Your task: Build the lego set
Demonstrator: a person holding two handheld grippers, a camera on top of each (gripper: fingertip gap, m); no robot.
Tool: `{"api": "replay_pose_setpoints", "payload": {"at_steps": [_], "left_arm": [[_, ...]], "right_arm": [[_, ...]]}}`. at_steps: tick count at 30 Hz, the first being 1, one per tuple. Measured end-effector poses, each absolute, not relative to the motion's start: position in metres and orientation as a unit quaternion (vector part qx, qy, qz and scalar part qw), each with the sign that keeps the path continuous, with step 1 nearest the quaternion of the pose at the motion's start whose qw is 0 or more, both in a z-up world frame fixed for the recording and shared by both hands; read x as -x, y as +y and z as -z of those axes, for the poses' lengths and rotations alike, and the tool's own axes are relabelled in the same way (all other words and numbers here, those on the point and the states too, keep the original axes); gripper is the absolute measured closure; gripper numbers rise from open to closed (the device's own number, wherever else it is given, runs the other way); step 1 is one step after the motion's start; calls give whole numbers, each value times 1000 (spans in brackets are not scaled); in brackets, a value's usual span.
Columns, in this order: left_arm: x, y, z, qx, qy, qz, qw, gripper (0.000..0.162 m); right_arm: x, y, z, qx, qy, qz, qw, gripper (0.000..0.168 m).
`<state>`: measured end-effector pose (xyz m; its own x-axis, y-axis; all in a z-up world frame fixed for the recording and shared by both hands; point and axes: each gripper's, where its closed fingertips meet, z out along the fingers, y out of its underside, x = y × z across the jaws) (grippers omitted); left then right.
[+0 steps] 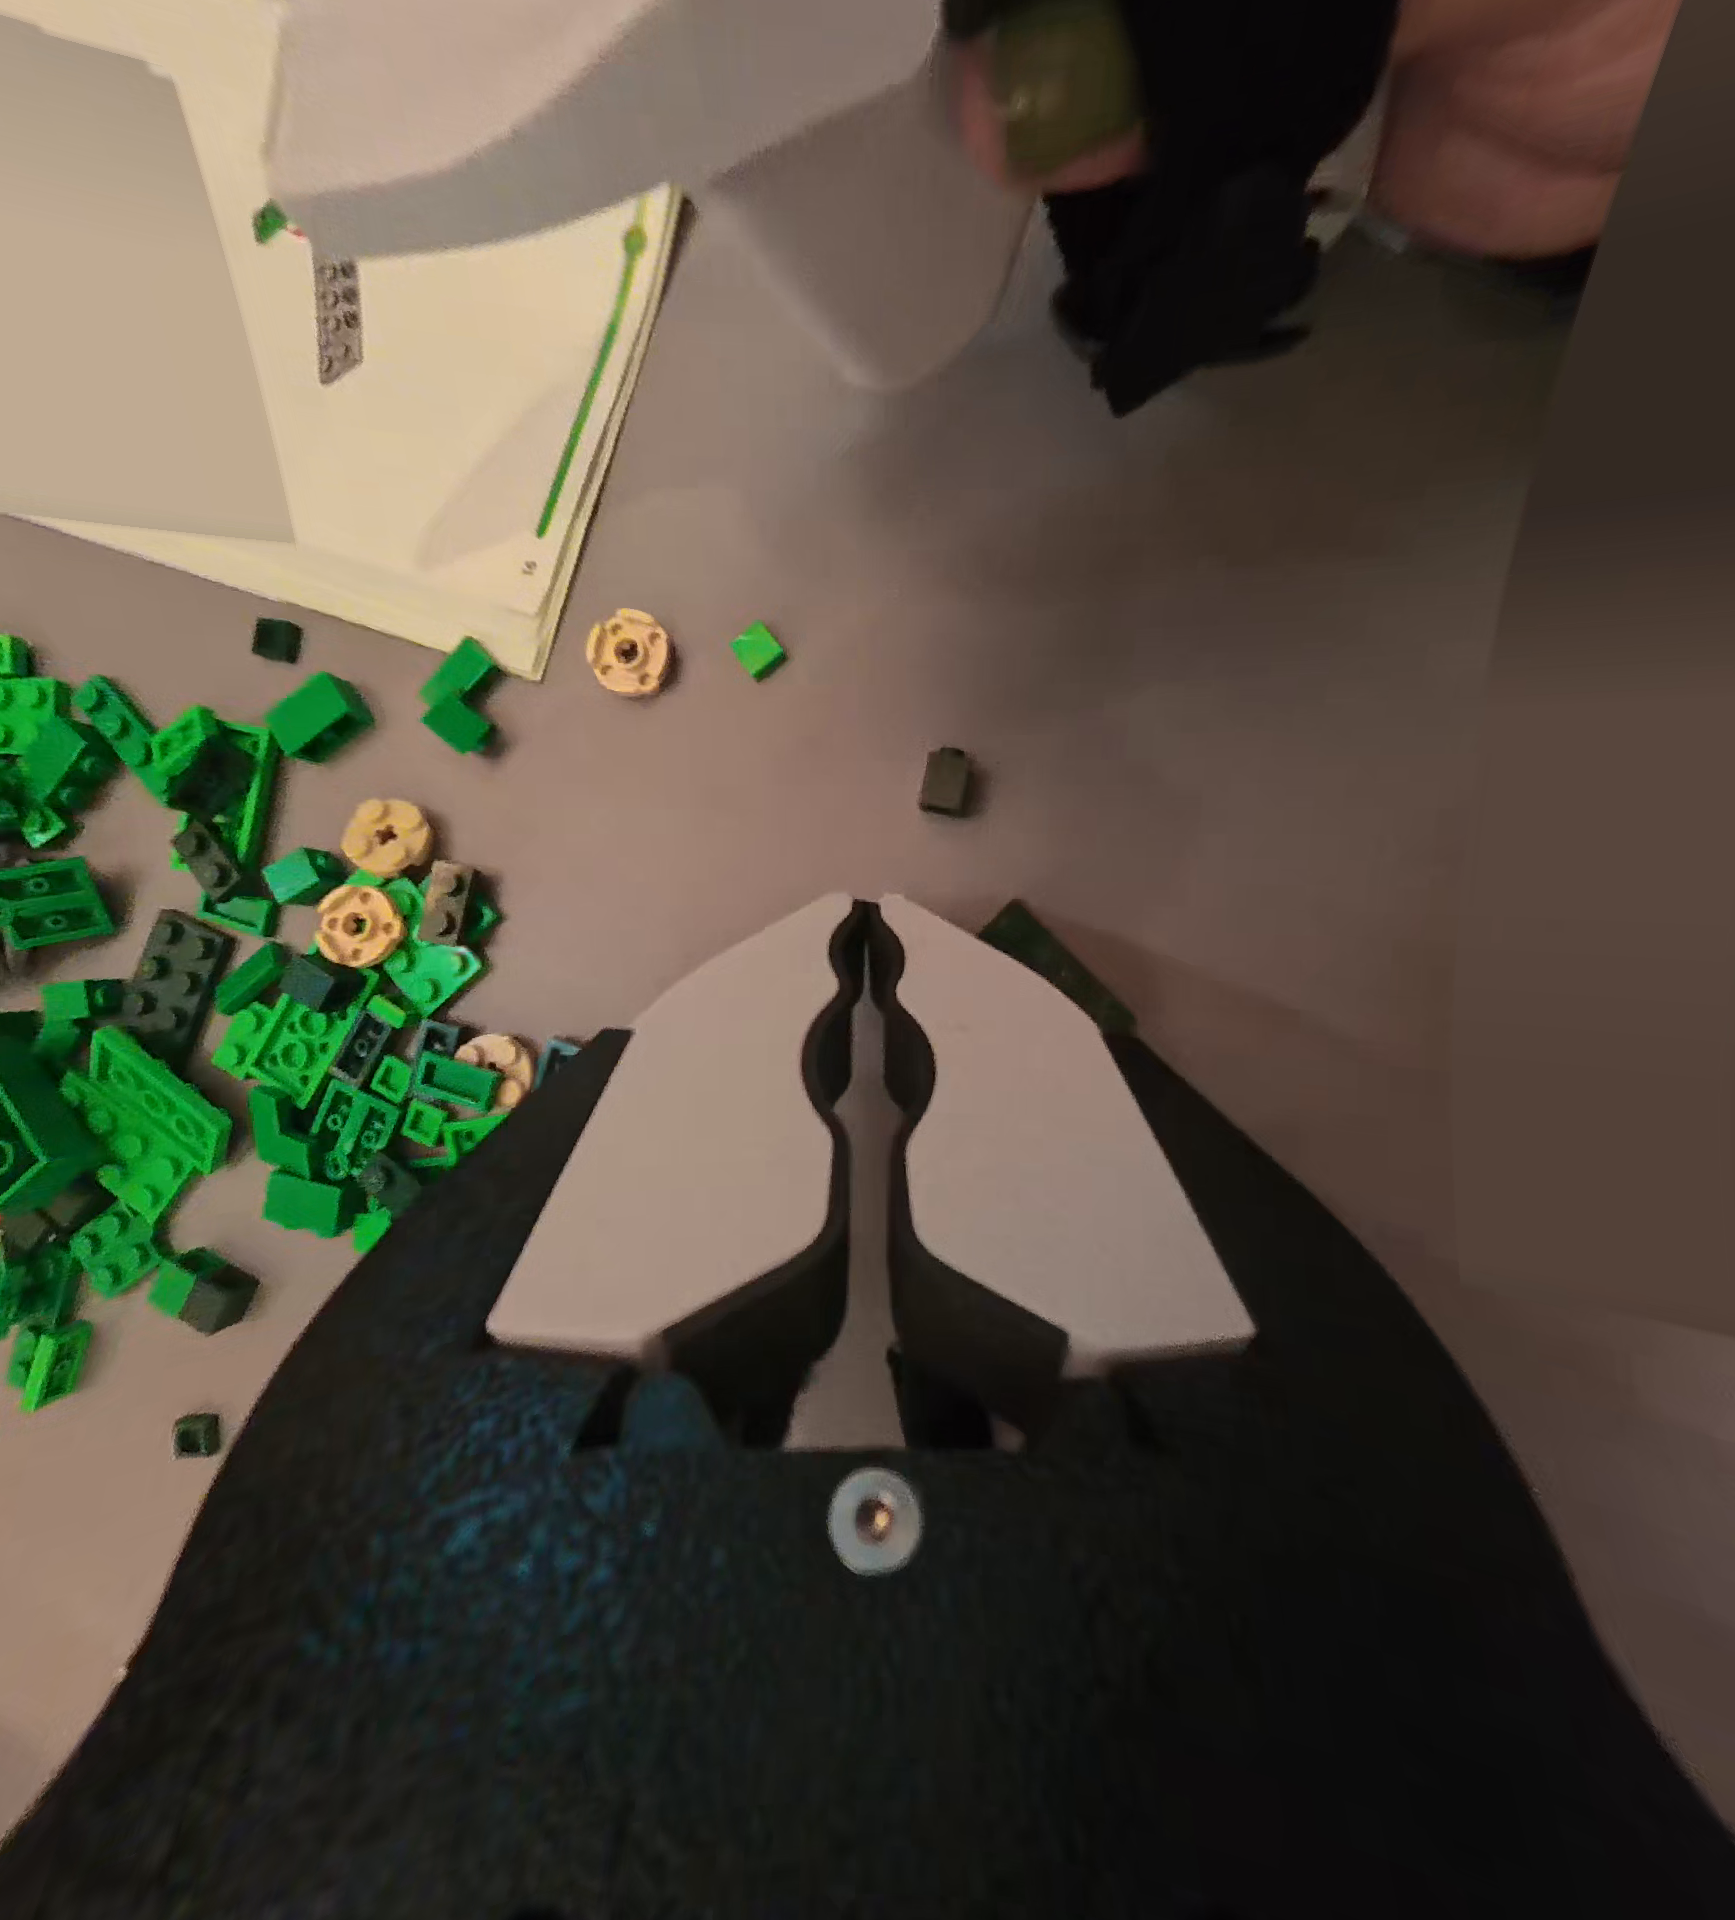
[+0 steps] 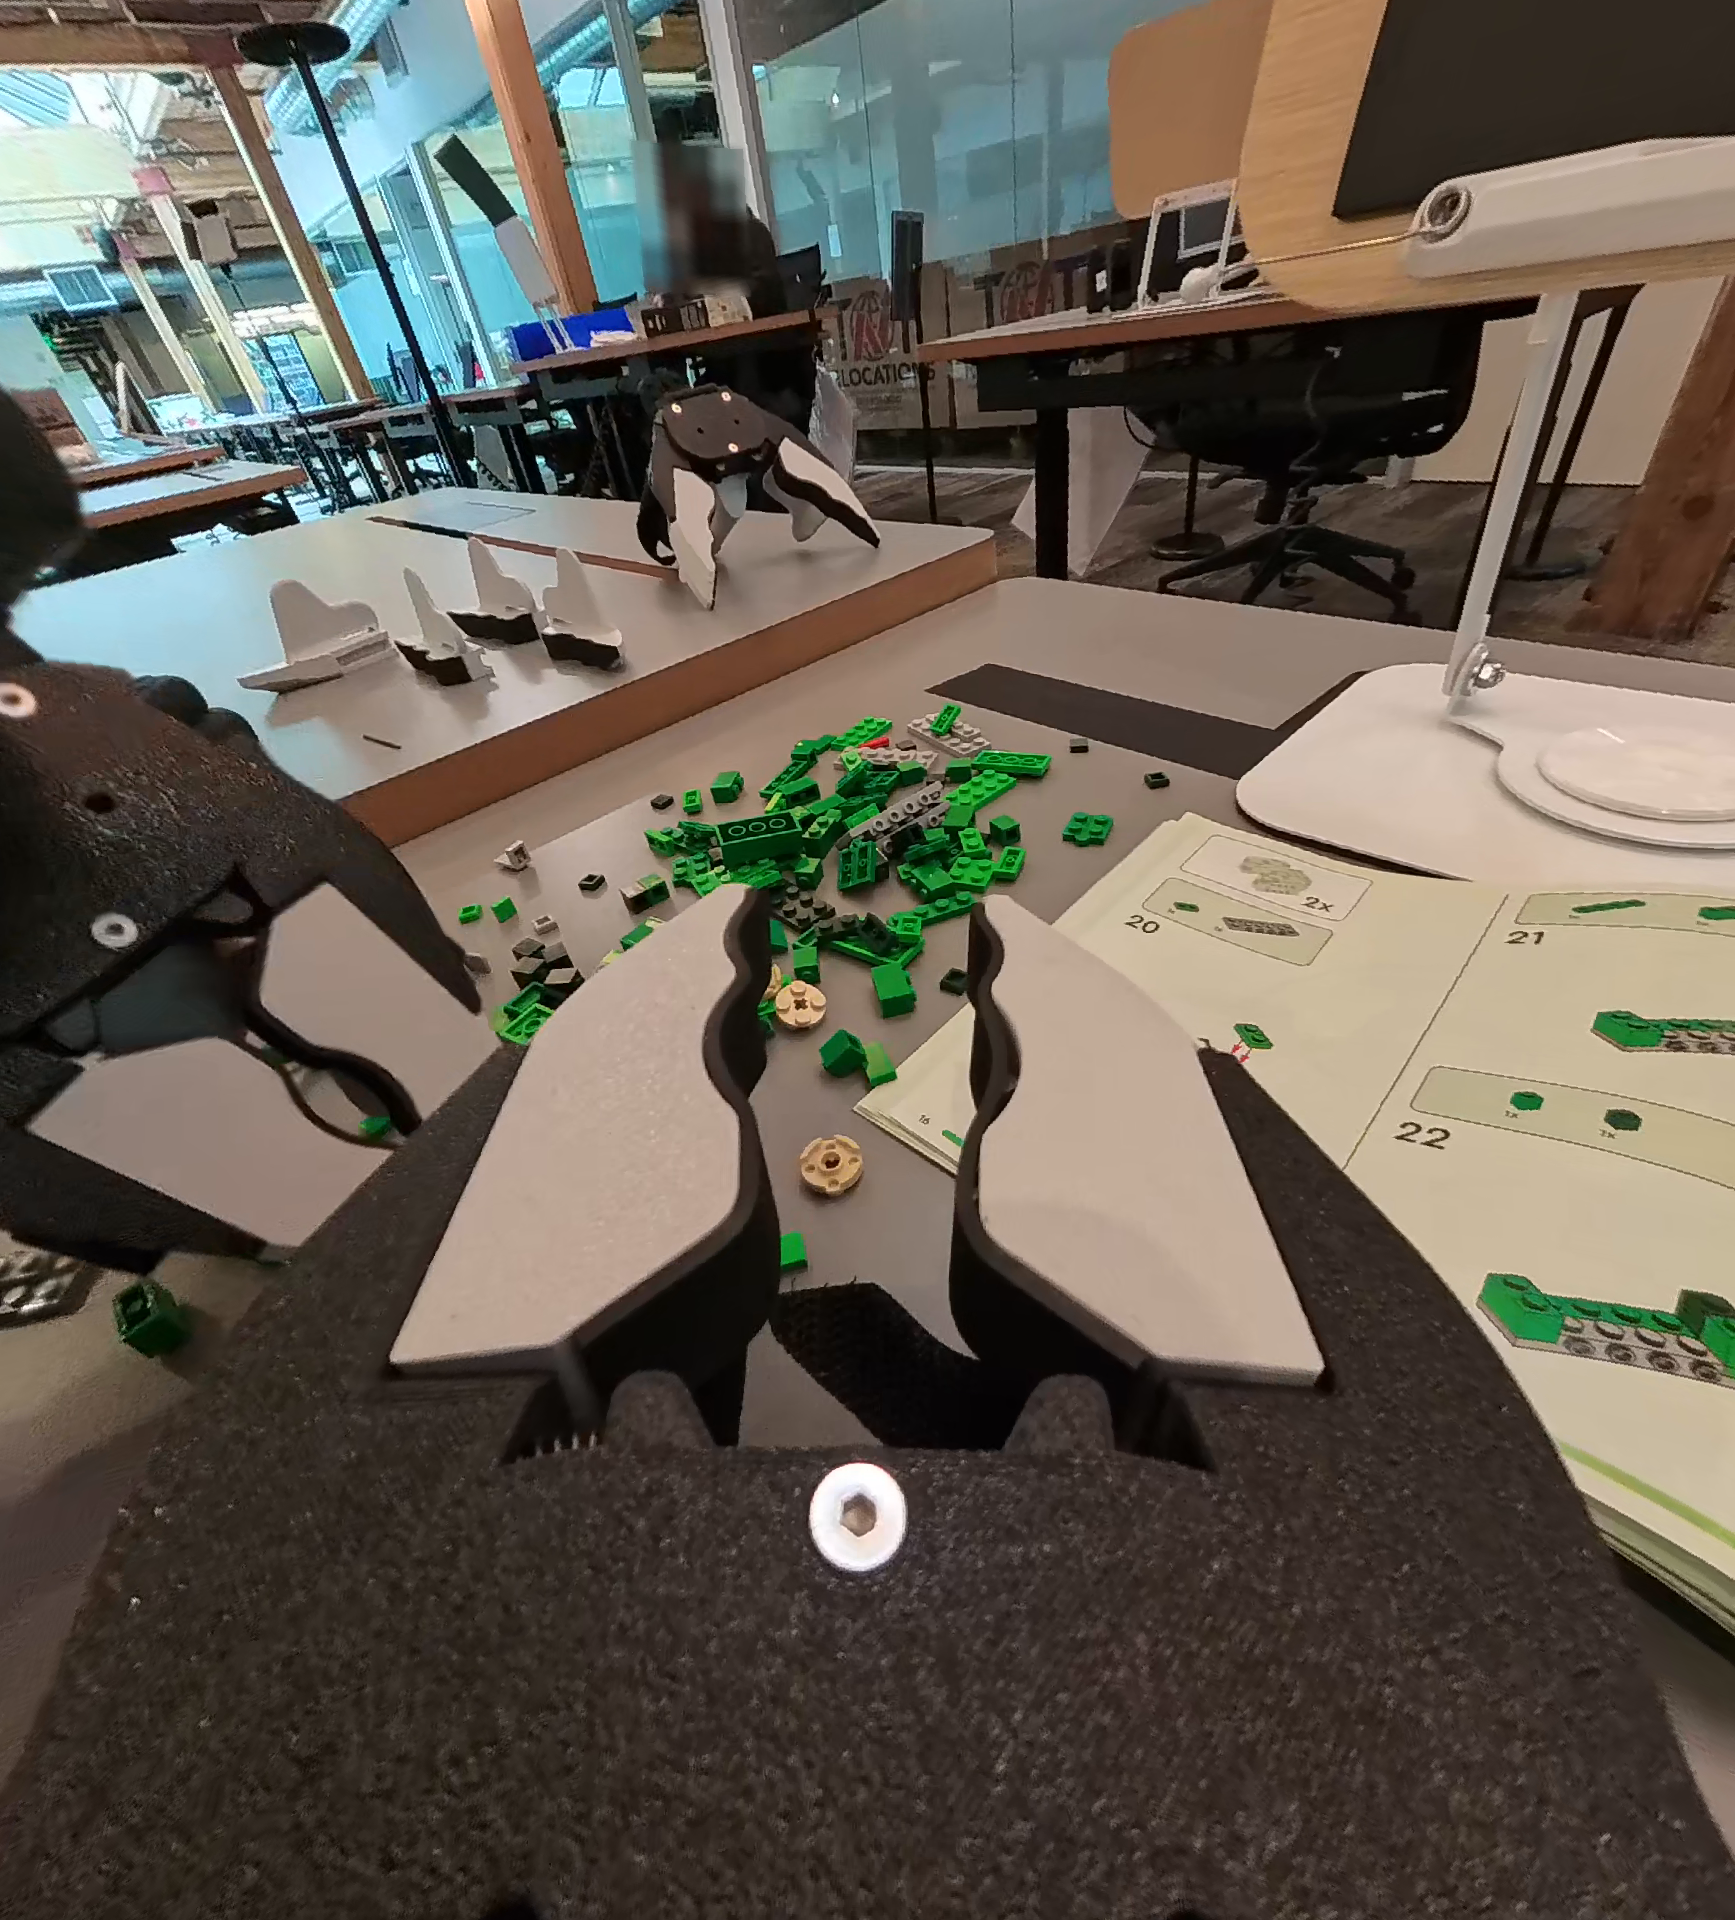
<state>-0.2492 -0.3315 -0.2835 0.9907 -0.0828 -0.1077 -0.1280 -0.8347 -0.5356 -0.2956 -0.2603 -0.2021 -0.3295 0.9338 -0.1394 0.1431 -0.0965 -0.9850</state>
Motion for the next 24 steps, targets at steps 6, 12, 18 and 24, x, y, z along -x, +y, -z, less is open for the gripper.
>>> {"api": "replay_pose_setpoints", "payload": {"at_steps": [6, 12, 18, 24], "left_arm": [[268, -323, 272, 947, 18, -49, 316, 125], [327, -324, 258, 934, -85, -69, 341, 137], [295, -321, 275, 954, -30, 50, 295, 146], [314, -311, 273, 943, -49, 0, 330, 134]], "right_arm": [[296, -259, 202, 468, -575, -578, 342, 133], [296, -260, 202, 466, -576, -579, 340, 133], [296, -259, 202, 468, -574, -582, 334, 133], [296, -262, 203, 466, -577, -583, 332, 133]]}}
